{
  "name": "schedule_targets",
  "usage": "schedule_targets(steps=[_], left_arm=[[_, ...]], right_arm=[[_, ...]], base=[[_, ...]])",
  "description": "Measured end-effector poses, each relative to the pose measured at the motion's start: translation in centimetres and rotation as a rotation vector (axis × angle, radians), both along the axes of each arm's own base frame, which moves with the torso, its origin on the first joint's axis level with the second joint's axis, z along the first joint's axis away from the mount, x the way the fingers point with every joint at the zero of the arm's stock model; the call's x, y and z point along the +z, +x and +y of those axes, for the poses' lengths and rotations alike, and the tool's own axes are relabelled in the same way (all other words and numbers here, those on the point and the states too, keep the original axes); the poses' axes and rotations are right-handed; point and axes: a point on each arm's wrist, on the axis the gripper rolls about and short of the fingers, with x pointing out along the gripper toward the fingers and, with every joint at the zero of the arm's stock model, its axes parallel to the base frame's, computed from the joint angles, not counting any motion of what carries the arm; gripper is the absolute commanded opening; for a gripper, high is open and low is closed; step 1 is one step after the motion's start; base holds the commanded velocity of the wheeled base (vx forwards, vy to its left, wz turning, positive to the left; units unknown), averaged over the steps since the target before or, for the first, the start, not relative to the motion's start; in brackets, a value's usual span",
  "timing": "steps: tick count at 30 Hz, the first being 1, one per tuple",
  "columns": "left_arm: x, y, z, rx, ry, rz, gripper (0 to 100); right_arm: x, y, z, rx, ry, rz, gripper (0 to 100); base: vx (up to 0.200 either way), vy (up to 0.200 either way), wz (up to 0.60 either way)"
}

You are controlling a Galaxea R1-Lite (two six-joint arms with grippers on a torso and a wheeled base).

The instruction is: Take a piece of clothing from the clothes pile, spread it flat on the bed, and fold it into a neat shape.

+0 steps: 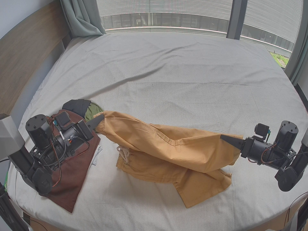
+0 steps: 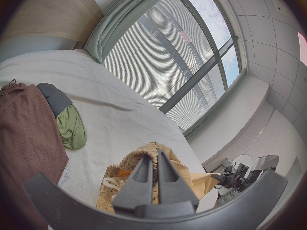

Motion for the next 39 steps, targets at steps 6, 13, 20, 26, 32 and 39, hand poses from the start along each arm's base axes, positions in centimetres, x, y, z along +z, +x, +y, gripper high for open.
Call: schedule_targets(steps=[6, 13, 20, 26, 32, 39], left_arm=[[0.4, -0.2, 0.1, -0.01, -0.002, -0.013, 0], [1.5, -0.6, 0.5, -0.02, -0.008, -0.05, 0], [2.2, -0.8, 0.7, -0.016, -0.014, -0.073, 0], [2.7, -1.1, 1.5, -0.038, -0.012, -0.09, 0], [3.0, -1.5, 3.1, -0.065, 0.0, -0.098, 0], [3.6, -2.1, 4.2, -0.062, 0.002, -0.117, 0]], right_arm=[[1.2, -0.3, 0.0, 0.004, 0.011, -0.046, 0], [2.5, -0.3, 0.0, 0.0, 0.029, -0.095, 0], [3.3, -0.3, -0.2, -0.004, 0.064, -0.097, 0], [4.1, -0.4, -0.3, -0.008, 0.079, -0.122, 0], [4.6, -0.3, -0.4, -0.014, 0.085, -0.144, 0], [4.9, 0.0, -0.7, -0.026, 0.085, -0.16, 0]], base=[[0.0, 0.0, 0.0], [0.0, 0.0, 0.0], [0.0, 0.0, 0.0], [0.0, 0.0, 0.0], [0.0, 0.0, 0.0], [0.0, 0.0, 0.0]])
